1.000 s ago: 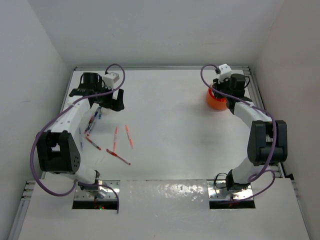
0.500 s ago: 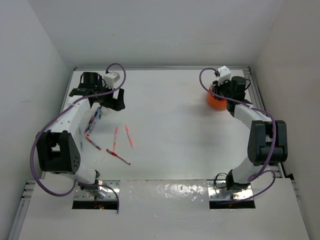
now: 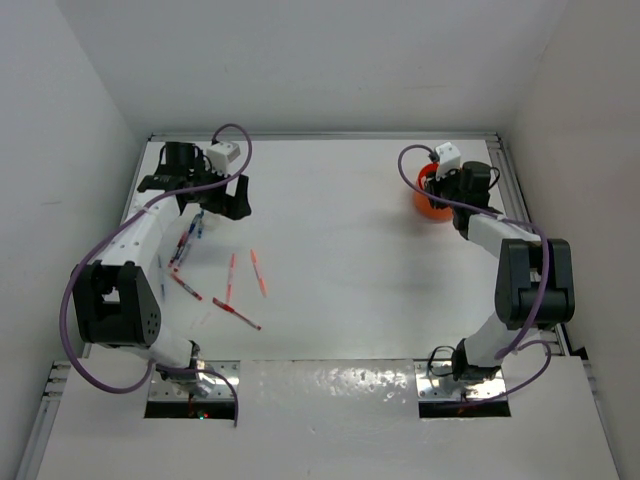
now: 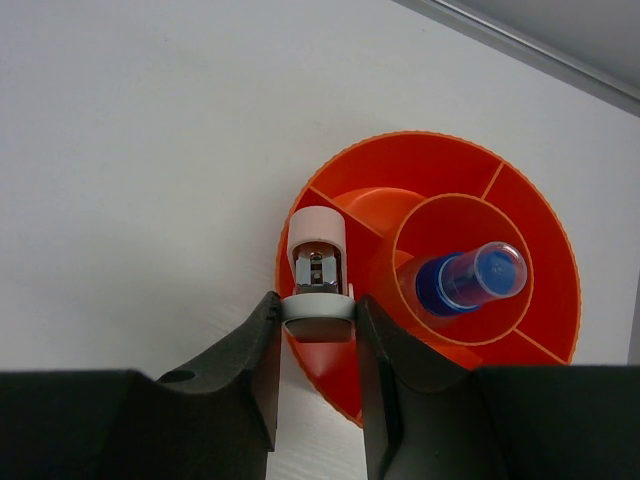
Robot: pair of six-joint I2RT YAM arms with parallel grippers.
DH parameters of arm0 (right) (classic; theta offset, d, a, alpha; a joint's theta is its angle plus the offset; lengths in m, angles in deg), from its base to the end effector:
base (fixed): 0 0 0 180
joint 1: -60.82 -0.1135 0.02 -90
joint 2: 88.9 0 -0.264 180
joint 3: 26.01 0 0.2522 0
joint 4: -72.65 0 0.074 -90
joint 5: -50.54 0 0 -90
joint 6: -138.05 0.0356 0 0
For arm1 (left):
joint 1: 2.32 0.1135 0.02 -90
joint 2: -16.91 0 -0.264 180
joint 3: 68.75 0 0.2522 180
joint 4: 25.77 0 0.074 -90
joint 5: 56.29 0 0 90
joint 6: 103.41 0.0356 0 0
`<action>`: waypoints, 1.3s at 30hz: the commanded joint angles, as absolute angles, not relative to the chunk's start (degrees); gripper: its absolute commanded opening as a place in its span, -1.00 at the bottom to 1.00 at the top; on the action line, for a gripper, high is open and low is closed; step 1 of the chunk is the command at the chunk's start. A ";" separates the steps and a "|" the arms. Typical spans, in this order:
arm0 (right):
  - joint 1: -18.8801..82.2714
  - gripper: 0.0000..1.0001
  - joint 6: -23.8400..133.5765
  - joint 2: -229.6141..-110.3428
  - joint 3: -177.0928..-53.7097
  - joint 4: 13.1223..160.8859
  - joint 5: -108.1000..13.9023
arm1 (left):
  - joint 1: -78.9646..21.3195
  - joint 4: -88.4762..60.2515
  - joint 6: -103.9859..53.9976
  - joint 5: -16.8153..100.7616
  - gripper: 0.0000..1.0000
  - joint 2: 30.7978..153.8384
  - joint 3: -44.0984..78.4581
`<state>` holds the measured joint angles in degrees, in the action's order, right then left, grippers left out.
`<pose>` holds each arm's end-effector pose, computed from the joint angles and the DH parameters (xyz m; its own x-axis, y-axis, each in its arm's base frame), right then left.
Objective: Sort the stationery into containers
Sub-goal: Place the stapler in the storage box, then pick up the pen cap from the center of the board.
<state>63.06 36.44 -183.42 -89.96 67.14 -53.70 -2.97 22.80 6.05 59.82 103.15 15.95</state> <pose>0.3563 -0.0052 0.2025 -0.3774 -0.1805 -0.9083 -0.2662 0.9606 -0.0802 0.3226 -0.0193 0.2888 -0.6260 0.3063 -0.7172 0.5313 0.8407 -0.1047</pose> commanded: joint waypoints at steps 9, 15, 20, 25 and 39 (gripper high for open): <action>63.20 -0.02 37.24 -179.08 -90.57 65.40 -54.66 | -3.29 20.78 7.68 61.40 0.99 101.73 18.49; 62.58 0.18 37.77 -175.92 -90.83 67.33 -54.84 | -3.20 20.42 7.07 58.86 0.99 100.85 18.22; 55.30 0.33 44.07 -170.38 -92.06 72.43 -46.59 | -2.32 20.07 3.21 52.72 0.91 98.22 15.25; 42.32 0.13 58.48 -170.27 -92.94 75.68 -42.97 | -0.83 23.32 1.45 48.76 0.24 92.24 9.71; 15.83 0.10 67.47 -182.41 -101.46 81.84 -35.85 | -1.18 42.75 16.38 36.70 0.34 90.83 2.42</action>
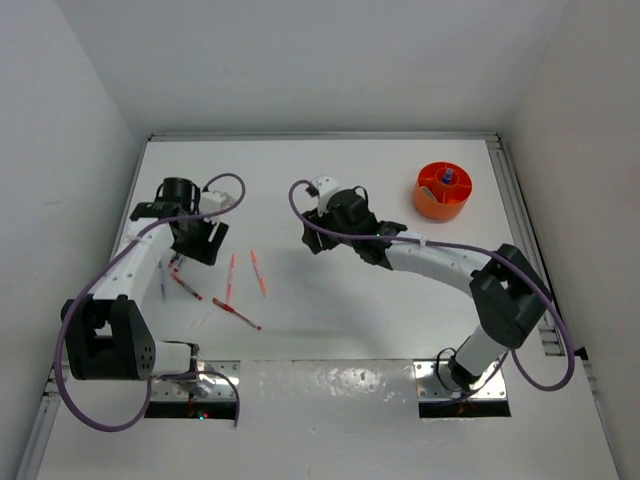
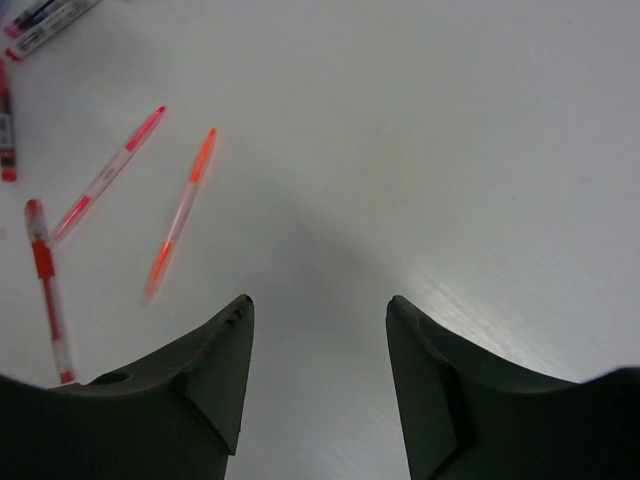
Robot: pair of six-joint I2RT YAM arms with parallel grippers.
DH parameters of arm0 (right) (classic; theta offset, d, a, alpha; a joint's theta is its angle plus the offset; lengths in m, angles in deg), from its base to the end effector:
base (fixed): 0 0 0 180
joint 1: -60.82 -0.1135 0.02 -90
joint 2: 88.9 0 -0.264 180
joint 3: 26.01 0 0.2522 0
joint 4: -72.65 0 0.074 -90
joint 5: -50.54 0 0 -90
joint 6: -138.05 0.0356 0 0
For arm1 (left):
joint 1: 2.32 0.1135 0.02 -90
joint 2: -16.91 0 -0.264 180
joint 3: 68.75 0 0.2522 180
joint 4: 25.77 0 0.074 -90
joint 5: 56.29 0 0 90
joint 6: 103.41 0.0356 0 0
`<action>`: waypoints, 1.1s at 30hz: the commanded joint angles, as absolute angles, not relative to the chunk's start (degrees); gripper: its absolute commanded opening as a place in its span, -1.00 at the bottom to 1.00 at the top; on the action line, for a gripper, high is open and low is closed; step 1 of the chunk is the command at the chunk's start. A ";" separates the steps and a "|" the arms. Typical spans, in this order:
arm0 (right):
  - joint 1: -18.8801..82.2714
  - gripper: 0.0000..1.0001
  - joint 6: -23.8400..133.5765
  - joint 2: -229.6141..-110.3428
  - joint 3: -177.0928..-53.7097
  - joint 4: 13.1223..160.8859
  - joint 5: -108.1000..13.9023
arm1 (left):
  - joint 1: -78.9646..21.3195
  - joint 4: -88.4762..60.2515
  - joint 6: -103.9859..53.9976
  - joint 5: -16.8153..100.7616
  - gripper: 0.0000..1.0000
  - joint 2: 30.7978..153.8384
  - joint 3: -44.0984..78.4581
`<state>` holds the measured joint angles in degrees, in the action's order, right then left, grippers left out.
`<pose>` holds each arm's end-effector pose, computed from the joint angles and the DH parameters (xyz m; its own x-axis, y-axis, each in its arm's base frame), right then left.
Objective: Sort the stationery into containers
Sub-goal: Pick up the pen cap from the center of the board.
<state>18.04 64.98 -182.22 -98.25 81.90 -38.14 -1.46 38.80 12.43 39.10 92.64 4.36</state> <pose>0.2686 0.2474 0.2310 -0.5481 -0.1105 -0.8291 -0.5277 0.8148 0.2402 0.2493 0.0004 0.2569 -0.8202 0.4217 -0.3867 0.4211 0.9025 0.0910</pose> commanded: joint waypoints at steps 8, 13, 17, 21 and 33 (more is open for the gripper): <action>10.11 0.12 67.74 -183.12 -99.37 82.10 -35.15 | -1.27 45.73 24.36 37.49 -0.01 84.33 -3.65; 9.50 0.12 70.46 -182.15 -95.24 80.09 -34.19 | -3.71 51.17 36.05 39.25 -0.12 80.46 -8.04; 9.41 0.12 71.52 -180.57 -91.80 77.97 -33.31 | -7.15 50.84 37.39 37.59 0.19 81.07 -11.03; 9.41 0.12 71.52 -179.69 -89.26 78.50 -32.52 | -9.44 46.10 32.30 34.86 0.21 84.93 -12.80; 9.41 0.11 71.78 -180.13 -85.74 77.27 -31.02 | -15.07 40.81 26.93 30.90 -0.12 85.38 -17.11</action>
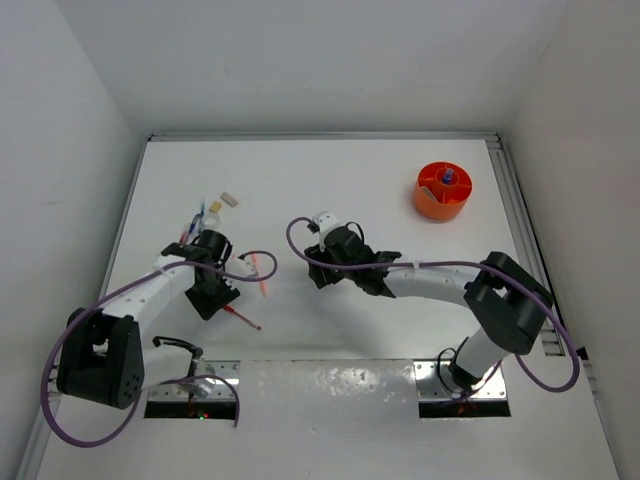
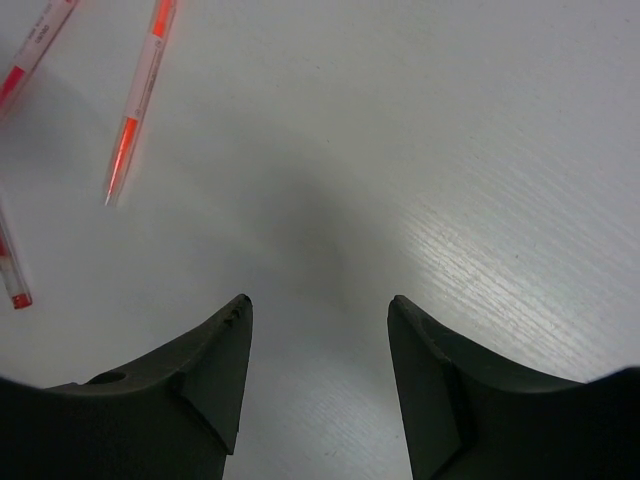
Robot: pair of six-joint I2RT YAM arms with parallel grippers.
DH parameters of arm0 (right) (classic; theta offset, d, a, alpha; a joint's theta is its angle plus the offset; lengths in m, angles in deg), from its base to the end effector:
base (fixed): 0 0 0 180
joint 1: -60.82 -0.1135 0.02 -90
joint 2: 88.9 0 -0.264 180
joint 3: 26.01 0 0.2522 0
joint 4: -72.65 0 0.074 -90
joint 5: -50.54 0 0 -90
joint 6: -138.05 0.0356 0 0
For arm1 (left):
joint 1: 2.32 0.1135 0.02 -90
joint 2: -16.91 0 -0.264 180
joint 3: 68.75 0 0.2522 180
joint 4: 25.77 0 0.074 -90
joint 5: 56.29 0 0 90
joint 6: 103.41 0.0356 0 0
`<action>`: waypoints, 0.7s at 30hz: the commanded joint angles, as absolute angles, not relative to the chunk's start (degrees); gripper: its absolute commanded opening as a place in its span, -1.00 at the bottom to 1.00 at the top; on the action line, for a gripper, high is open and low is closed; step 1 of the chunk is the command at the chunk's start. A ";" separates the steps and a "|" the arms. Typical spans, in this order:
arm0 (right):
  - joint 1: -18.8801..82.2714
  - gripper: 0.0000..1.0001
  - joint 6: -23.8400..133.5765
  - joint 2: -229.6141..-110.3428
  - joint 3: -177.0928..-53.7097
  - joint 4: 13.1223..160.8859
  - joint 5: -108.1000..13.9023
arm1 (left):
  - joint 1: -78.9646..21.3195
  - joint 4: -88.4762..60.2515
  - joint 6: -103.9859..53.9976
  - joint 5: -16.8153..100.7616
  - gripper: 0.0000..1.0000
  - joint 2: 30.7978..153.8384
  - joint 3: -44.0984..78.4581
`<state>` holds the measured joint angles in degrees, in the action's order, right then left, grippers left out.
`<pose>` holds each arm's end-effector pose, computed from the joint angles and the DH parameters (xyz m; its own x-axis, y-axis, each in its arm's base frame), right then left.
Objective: Sort the stationery into containers
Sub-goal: Pick up the pen cap from the center of the board.
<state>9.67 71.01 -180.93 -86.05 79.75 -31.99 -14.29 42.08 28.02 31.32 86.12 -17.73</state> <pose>0.2094 0.2526 0.1748 -0.6407 -0.1789 -0.7466 -0.4984 0.8366 0.2273 0.1700 -0.0345 0.1723 -0.5965 0.8023 -0.0243 0.7990 0.5964 0.0769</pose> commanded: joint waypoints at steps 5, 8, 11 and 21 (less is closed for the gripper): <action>9.49 0.11 71.52 -180.74 -85.12 77.18 -29.79 | -17.09 41.43 29.73 32.39 -0.18 86.08 -16.76; 9.76 0.11 71.26 -180.92 -84.77 77.18 -29.26 | -18.49 41.08 33.07 31.52 -0.19 87.66 -17.37; 10.02 0.11 70.56 -180.92 -84.33 77.27 -29.09 | -19.20 40.99 34.40 31.42 -0.19 89.42 -17.55; 11.25 0.11 69.33 -181.97 -84.77 77.44 -29.09 | -19.72 37.92 30.45 31.51 -0.20 91.09 -18.25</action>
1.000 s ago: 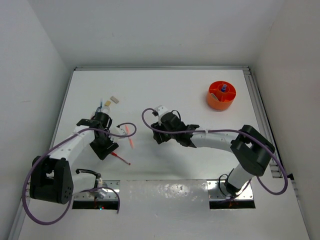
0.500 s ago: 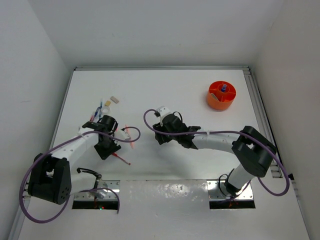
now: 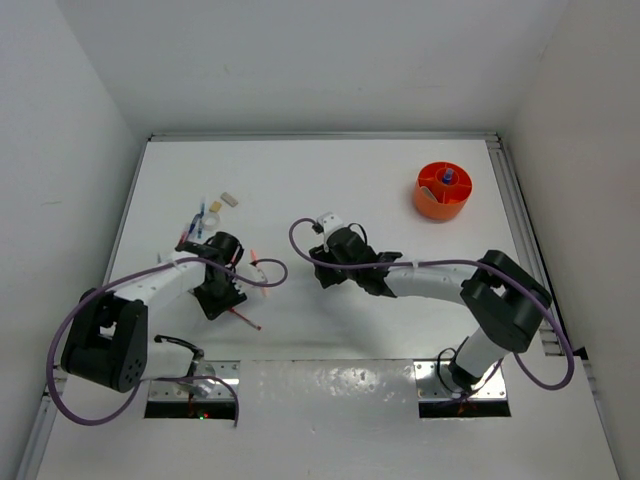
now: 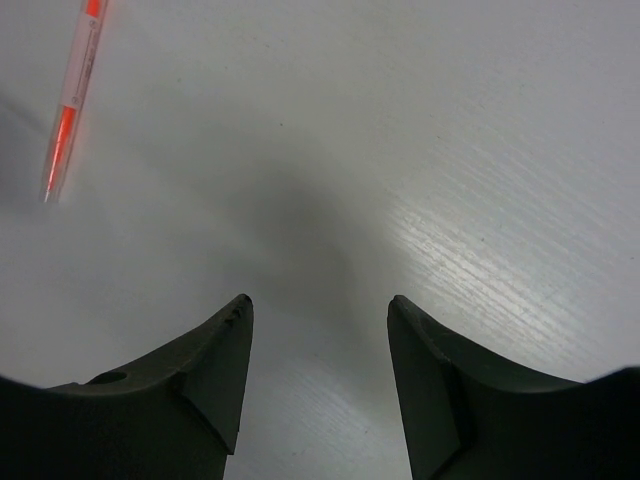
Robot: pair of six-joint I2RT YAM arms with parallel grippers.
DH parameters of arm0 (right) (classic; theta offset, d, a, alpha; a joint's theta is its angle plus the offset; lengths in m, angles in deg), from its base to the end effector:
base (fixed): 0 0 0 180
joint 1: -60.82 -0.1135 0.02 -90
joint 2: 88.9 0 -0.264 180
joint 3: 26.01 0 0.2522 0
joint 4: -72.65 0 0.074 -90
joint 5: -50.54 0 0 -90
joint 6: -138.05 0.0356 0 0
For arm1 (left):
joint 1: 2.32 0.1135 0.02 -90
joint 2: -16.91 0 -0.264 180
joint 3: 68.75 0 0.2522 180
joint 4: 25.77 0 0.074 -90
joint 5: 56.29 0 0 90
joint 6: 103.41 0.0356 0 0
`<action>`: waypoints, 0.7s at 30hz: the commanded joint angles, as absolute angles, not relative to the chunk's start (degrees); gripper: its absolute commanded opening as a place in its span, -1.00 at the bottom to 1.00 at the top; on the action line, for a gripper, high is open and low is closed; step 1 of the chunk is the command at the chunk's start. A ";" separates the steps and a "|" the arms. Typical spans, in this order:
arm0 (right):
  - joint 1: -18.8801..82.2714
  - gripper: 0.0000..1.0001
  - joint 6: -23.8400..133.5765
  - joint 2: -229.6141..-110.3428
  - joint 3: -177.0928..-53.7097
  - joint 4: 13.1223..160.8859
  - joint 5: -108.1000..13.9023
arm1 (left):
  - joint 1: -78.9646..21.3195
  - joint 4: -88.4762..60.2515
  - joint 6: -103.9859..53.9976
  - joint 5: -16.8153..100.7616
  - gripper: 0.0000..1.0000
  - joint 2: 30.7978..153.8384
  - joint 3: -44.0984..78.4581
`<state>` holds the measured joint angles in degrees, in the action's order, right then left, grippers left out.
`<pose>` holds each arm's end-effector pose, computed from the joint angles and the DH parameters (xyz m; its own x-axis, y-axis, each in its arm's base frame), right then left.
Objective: Sort the stationery into containers
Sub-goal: Pick up the pen cap from the center of the board.
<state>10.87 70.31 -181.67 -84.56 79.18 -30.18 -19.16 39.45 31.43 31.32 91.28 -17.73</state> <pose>0.2129 0.2443 0.1641 -0.6451 -0.1865 -0.7410 -0.4673 0.8635 0.1896 0.1757 -0.0516 0.1582 -0.4751 0.8799 0.0117 0.8792 0.4741 0.0472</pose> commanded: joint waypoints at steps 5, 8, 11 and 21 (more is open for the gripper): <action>12.04 0.11 68.27 -182.59 -85.38 78.06 -29.09 | -19.64 37.30 31.58 31.25 -0.24 91.00 -19.31; 12.48 0.10 68.01 -182.68 -85.30 78.23 -28.91 | -19.64 37.04 32.55 30.99 -0.24 91.00 -20.00; 12.84 0.11 67.92 -182.50 -85.03 78.50 -28.65 | -19.64 36.51 32.73 30.37 -0.23 91.53 -20.54; 13.80 0.10 66.60 -181.54 -84.50 78.76 -27.95 | -19.64 33.96 32.99 30.20 -0.31 92.41 -21.94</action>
